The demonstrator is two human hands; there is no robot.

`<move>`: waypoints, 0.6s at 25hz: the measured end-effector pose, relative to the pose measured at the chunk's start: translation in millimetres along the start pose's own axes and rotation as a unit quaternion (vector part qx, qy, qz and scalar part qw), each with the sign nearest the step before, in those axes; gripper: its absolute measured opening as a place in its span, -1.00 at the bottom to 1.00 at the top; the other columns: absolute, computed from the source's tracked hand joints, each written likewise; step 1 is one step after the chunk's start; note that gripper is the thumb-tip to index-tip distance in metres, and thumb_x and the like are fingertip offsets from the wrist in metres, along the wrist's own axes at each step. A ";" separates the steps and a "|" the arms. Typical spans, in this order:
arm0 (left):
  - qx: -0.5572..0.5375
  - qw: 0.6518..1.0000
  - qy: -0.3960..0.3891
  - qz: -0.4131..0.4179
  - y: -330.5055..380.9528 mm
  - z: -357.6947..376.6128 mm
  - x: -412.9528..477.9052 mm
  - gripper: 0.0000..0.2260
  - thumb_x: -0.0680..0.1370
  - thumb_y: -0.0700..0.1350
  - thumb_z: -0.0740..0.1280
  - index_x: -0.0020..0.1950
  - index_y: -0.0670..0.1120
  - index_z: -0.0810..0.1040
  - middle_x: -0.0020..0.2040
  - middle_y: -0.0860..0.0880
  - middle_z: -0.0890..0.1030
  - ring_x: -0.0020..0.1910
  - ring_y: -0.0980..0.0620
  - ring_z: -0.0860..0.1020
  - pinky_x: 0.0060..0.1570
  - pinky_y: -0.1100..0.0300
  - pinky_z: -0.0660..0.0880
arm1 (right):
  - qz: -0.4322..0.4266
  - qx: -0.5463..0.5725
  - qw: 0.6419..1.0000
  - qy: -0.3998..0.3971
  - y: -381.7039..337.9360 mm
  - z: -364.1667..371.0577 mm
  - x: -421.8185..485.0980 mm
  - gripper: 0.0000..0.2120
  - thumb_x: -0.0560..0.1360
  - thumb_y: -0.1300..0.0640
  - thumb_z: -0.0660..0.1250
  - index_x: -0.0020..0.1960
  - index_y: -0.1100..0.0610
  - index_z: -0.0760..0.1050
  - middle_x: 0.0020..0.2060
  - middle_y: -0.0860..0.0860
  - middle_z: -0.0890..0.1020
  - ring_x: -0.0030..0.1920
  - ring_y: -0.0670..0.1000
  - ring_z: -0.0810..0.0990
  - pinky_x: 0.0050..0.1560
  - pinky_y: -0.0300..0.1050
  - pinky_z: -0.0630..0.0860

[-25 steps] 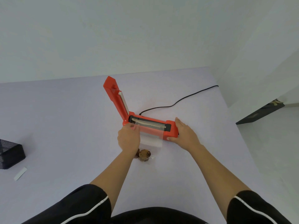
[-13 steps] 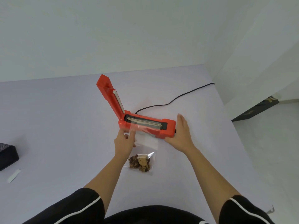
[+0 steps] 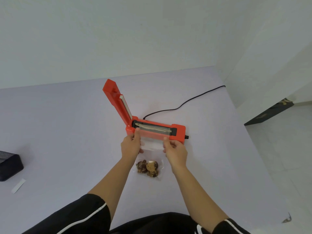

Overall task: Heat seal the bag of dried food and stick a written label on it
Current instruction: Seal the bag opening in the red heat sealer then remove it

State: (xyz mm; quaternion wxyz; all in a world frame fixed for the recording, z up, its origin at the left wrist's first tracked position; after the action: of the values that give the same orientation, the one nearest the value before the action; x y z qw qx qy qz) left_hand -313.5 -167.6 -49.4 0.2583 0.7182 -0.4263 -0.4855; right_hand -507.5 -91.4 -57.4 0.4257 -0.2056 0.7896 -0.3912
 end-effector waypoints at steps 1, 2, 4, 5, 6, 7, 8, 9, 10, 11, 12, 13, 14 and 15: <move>-0.003 1.000 -0.004 -0.017 -0.5 0.9 1.8 -0.57 0.59 0.18 0.07 -0.06 -0.14 0.52 -0.28 -0.05 0.56 -0.46 -0.03 0.55 -0.25 0.07 0.56 | 0.006 0.004 1.000 0.007 0.1 -0.3 1.3 -0.67 0.45 -0.18 0.29 -0.16 0.09 0.59 -0.28 -0.04 0.66 -0.21 0.00 0.65 -0.04 0.02 0.60; -0.001 1.000 -0.007 -0.028 -0.3 1.9 4.1 -0.57 0.59 0.19 0.05 -0.02 -0.13 0.52 -0.27 -0.06 0.56 -0.45 -0.03 0.55 -0.22 0.06 0.58 | 0.009 0.004 1.000 0.012 -0.4 -0.6 2.7 -0.68 0.44 -0.18 0.30 -0.18 0.08 0.59 -0.31 -0.05 0.66 -0.24 -0.01 0.65 -0.04 0.05 0.61; -0.008 0.999 -0.005 -0.047 -0.6 2.1 8.6 -0.56 0.60 0.16 0.04 0.04 -0.16 0.51 -0.27 -0.09 0.55 -0.44 -0.05 0.55 -0.20 0.04 0.60 | 0.011 0.000 1.000 0.015 -2.0 -0.2 4.9 -0.71 0.43 -0.16 0.32 -0.19 0.07 0.60 -0.34 -0.06 0.66 -0.26 -0.01 0.65 -0.04 0.08 0.61; -0.016 0.998 -0.002 -0.059 -1.4 1.7 10.3 -0.56 0.61 0.14 0.04 0.07 -0.19 0.50 -0.26 -0.10 0.55 -0.44 -0.05 0.54 -0.25 0.06 0.59 | 0.010 0.000 1.000 0.017 -3.8 -0.1 4.9 -0.73 0.43 -0.14 0.33 -0.19 0.07 0.60 -0.35 -0.06 0.65 -0.27 -0.01 0.65 -0.04 0.09 0.61; -0.021 0.997 0.000 -0.068 -2.6 1.3 11.9 -0.56 0.62 0.12 0.04 0.09 -0.21 0.50 -0.24 -0.12 0.55 -0.45 -0.05 0.52 -0.31 0.10 0.56 | 0.011 0.002 1.000 0.020 -4.9 -0.4 4.8 -0.75 0.44 -0.11 0.34 -0.19 0.07 0.59 -0.35 -0.06 0.65 -0.28 -0.02 0.65 -0.04 0.10 0.61; -0.020 0.997 0.000 -0.073 -2.6 0.8 12.6 -0.57 0.62 0.10 0.04 0.11 -0.22 0.49 -0.21 -0.15 0.57 -0.45 -0.04 0.51 -0.36 0.14 0.52 | 0.011 0.003 1.000 0.024 -5.1 -1.0 5.0 -0.78 0.44 -0.08 0.36 -0.20 0.07 0.59 -0.35 -0.05 0.65 -0.30 -0.03 0.64 -0.04 0.10 0.61; -0.015 0.997 -0.001 -0.074 -2.6 0.3 13.9 -0.57 0.62 0.09 0.03 0.12 -0.22 0.49 -0.16 -0.18 0.59 -0.46 -0.04 0.50 -0.39 0.17 0.48 | 0.011 0.002 1.000 0.027 -5.2 -1.3 5.6 -0.80 0.44 -0.06 0.37 -0.20 0.07 0.59 -0.36 -0.05 0.64 -0.31 -0.03 0.63 -0.05 0.10 0.61; -0.013 0.997 -0.003 -0.074 -2.4 -0.1 14.9 -0.57 0.62 0.10 0.03 0.12 -0.22 0.49 -0.13 -0.20 0.60 -0.45 -0.04 0.49 -0.42 0.18 0.44 | 0.008 -0.002 1.000 0.029 -5.7 -1.5 5.8 -0.82 0.44 -0.03 0.37 -0.20 0.07 0.59 -0.36 -0.05 0.64 -0.31 -0.03 0.63 -0.05 0.11 0.61; -0.012 0.997 -0.004 -0.077 -2.3 -0.7 15.9 -0.56 0.62 0.10 0.03 0.09 -0.22 0.50 -0.15 -0.19 0.60 -0.44 -0.03 0.47 -0.43 0.19 0.41 | 0.003 -0.005 0.999 0.031 -7.4 -1.7 5.7 -0.85 0.44 -0.01 0.38 -0.20 0.07 0.58 -0.37 -0.04 0.63 -0.31 -0.03 0.62 -0.05 0.11 0.61; -0.010 0.997 -0.004 -0.079 -2.0 -1.7 16.9 -0.56 0.62 0.11 0.04 0.06 -0.23 0.50 -0.20 -0.17 0.58 -0.44 -0.02 0.46 -0.44 0.20 0.39 | -0.003 -0.005 0.999 0.033 -9.7 -1.8 5.2 -0.87 0.43 0.01 0.39 -0.21 0.06 0.57 -0.37 -0.04 0.63 -0.31 -0.02 0.62 -0.06 0.12 0.61; -0.008 0.997 -0.003 -0.080 -1.2 -3.0 17.4 -0.56 0.62 0.11 0.05 0.03 -0.23 0.51 -0.26 -0.14 0.56 -0.43 -0.01 0.45 -0.44 0.20 0.37 | -0.011 -0.005 0.999 0.035 -12.8 -1.7 4.4 -0.89 0.43 0.03 0.39 -0.22 0.04 0.56 -0.37 -0.04 0.62 -0.31 -0.01 0.62 -0.06 0.12 0.60; -0.002 0.997 -0.002 -0.079 -0.9 -3.6 18.5 -0.57 0.62 0.10 0.06 0.02 -0.23 0.51 -0.30 -0.11 0.54 -0.43 0.00 0.45 -0.45 0.21 0.37 | -0.021 -0.009 0.999 0.037 -16.3 -2.2 3.1 -0.90 0.43 0.04 0.39 -0.24 0.02 0.53 -0.38 -0.04 0.62 -0.30 0.01 0.62 -0.07 0.13 0.60; 0.005 0.997 -0.001 -0.077 -1.1 -3.6 19.8 -0.57 0.63 0.10 0.06 0.02 -0.24 0.51 -0.32 -0.09 0.53 -0.44 0.00 0.46 -0.45 0.20 0.38 | -0.030 -0.016 0.999 0.039 -19.6 -2.6 2.1 -0.88 0.44 0.05 0.39 -0.26 -0.01 0.51 -0.39 -0.05 0.61 -0.29 0.02 0.62 -0.08 0.12 0.60; 0.009 0.997 0.001 -0.075 -1.2 -3.6 20.7 -0.56 0.63 0.09 0.05 0.04 -0.25 0.51 -0.33 -0.09 0.52 -0.45 -0.01 0.46 -0.44 0.19 0.41 | -0.038 -0.023 0.998 0.040 -22.5 -3.3 0.9 -0.87 0.44 0.06 0.39 -0.27 -0.02 0.50 -0.41 -0.06 0.60 -0.29 0.03 0.62 -0.09 0.12 0.60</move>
State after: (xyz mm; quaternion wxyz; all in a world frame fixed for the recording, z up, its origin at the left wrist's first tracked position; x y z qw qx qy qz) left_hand -306.3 -185.0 -58.8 0.2154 0.7509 -0.3750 -0.4990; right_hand -511.0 -104.3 -39.0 0.3738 -0.2290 0.8066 -0.3966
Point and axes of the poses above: each hand's wrist, its own x-axis towards the middle knuckle, its own z-axis out of the palm, y = z × x, the point moved 9 cm from there along x, towards the middle knuckle
